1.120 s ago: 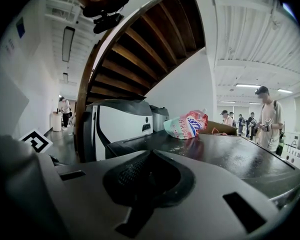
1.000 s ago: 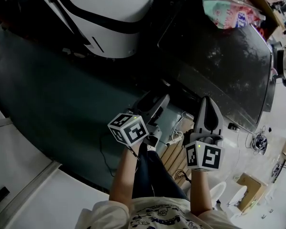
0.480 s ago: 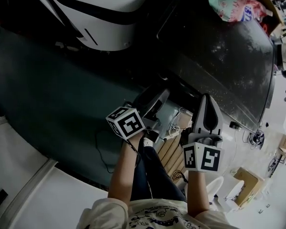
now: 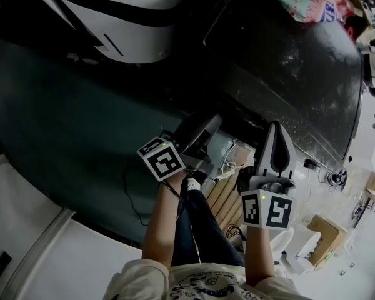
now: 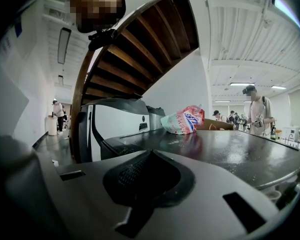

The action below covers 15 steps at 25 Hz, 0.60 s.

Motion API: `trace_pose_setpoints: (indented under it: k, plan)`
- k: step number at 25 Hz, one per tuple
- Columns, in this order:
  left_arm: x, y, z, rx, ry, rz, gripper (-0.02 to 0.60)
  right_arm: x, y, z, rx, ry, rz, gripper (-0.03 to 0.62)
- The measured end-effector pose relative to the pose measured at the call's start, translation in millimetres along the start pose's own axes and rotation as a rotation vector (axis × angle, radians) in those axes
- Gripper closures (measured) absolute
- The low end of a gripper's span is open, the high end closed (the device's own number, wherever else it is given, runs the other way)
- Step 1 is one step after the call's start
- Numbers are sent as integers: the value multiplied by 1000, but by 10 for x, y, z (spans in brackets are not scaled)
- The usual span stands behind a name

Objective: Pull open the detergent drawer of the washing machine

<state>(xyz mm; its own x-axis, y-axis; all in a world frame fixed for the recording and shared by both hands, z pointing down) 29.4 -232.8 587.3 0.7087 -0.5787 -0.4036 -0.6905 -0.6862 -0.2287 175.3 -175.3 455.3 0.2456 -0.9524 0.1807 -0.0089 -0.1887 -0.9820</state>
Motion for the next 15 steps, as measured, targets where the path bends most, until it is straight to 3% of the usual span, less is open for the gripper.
trace_pose_setpoints:
  k: [15]
  plan:
    - [68,-4,-144,-42,-121,48,356,12,-50,70,13,-12,14,580]
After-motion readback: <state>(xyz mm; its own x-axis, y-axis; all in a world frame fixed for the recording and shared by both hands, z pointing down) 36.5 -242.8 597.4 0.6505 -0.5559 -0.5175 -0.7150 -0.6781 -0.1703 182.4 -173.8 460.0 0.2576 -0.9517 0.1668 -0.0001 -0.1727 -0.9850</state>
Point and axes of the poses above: the fingertips, and each gripper's own axes: x forward along the fingers, z to its right, y out of its top, the point moved 7 cm from there along -x, backward along the fingers, and after that the axes turned 15 degrees about -y, right-handed, at the moved point
